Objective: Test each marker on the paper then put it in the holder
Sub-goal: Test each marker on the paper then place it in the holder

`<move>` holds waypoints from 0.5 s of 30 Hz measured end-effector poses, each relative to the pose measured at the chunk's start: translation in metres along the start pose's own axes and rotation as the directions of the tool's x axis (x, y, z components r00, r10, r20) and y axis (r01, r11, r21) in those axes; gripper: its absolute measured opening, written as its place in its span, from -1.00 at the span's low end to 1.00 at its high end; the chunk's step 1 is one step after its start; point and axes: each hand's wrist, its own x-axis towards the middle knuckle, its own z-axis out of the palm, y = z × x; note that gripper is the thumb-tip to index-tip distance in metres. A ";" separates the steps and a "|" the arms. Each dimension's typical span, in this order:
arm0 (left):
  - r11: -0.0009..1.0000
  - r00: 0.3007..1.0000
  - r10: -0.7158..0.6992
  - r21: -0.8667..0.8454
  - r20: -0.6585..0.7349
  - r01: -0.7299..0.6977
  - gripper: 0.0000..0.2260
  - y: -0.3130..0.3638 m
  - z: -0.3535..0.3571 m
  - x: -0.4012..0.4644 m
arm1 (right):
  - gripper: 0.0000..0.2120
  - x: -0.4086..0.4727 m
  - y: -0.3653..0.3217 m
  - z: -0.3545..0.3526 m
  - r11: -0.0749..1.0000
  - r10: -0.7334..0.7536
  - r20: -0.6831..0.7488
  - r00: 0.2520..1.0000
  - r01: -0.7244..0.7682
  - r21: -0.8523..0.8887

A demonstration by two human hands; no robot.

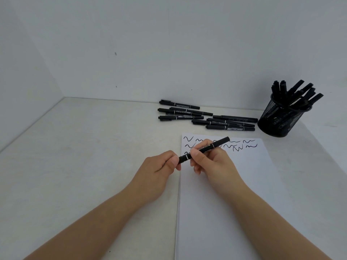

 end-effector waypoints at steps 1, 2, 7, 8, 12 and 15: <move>1.000 1.000 -0.002 -0.008 -0.002 0.002 -0.74 0.000 0.000 0.000 | -0.80 0.000 0.000 0.001 1.000 -0.007 0.001 1.000 0.007 0.002; 1.000 1.000 -0.008 -0.018 -0.003 0.008 -0.74 0.000 0.001 0.000 | -0.80 -0.001 0.000 0.002 1.000 -0.016 0.002 1.000 0.016 0.008; 0.998 0.999 -0.041 -0.054 0.027 0.042 -0.72 -0.002 0.002 0.002 | -0.81 -0.003 -0.003 0.003 0.997 -0.068 0.028 0.997 0.066 0.043; 0.997 0.998 -0.040 -0.059 0.040 0.042 -0.72 -0.002 0.001 0.003 | -0.81 -0.003 -0.003 0.003 0.997 -0.079 0.039 0.996 0.078 0.028; 0.995 0.995 -0.032 -0.092 0.098 0.041 -0.70 -0.004 -0.003 0.003 | -0.79 -0.005 -0.004 0.002 0.993 -0.111 0.085 0.990 0.114 -0.022; 0.993 0.994 -0.029 -0.109 0.109 0.041 -0.70 -0.002 -0.003 0.004 | -0.86 -0.005 -0.006 0.001 0.990 -0.131 0.095 0.987 0.135 -0.041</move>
